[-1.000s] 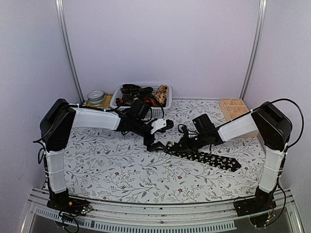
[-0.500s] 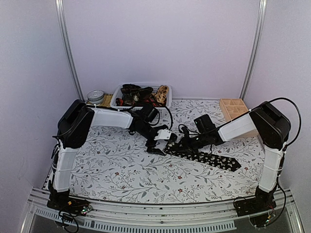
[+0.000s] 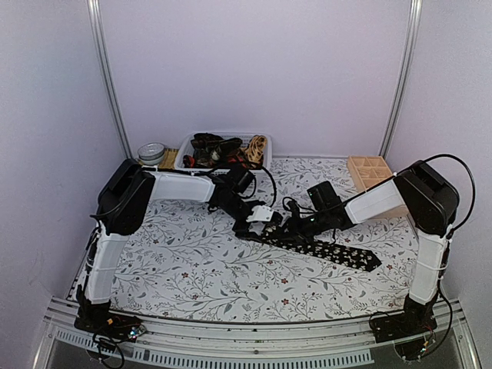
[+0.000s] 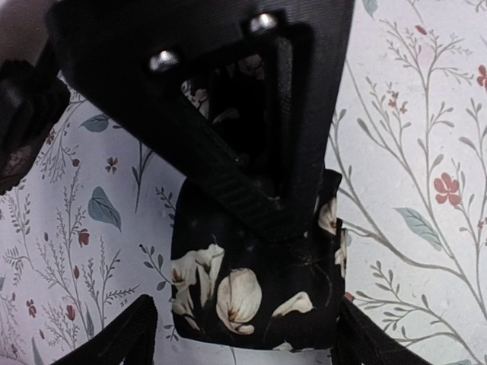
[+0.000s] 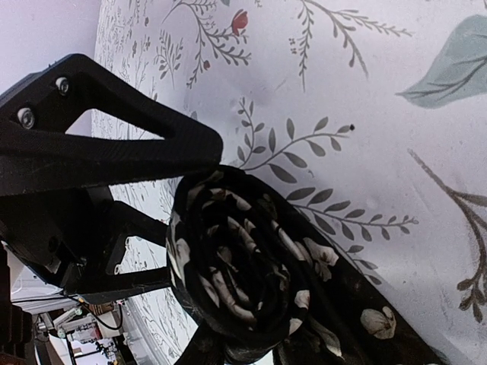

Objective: Roll the ties
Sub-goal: Roll the tie at the center of the board.

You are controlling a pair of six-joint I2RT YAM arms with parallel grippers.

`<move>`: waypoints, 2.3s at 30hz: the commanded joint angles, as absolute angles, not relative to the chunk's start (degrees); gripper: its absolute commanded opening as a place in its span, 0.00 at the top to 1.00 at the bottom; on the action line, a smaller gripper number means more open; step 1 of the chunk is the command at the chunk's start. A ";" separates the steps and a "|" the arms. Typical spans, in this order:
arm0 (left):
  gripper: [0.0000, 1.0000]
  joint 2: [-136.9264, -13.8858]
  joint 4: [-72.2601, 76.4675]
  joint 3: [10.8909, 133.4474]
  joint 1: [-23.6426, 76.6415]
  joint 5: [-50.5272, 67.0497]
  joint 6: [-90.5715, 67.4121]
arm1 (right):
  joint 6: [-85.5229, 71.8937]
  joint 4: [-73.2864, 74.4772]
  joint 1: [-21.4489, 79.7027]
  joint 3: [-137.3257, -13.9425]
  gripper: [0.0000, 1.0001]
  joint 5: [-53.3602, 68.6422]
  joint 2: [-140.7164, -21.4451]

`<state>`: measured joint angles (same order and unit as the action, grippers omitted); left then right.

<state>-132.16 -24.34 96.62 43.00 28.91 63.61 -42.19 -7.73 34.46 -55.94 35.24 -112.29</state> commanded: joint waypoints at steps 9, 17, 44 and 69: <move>0.45 -133.59 -24.71 97.61 44.23 29.96 56.46 | -42.16 -2.77 34.45 -55.88 0.60 32.56 -116.74; 0.64 -131.49 -20.44 92.30 44.74 28.21 52.69 | -42.12 -2.55 34.32 -56.68 0.59 32.85 -116.78; 0.03 -127.74 -6.05 86.62 45.88 23.98 38.74 | -45.97 -8.57 33.49 -54.70 0.75 38.28 -119.00; 0.64 -129.49 -8.74 87.49 47.02 23.63 40.88 | -48.05 -10.52 33.40 -54.93 0.65 40.41 -119.76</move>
<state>-128.53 -8.43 86.54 46.74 24.14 40.25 -47.70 -13.61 33.23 -56.18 41.23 -115.00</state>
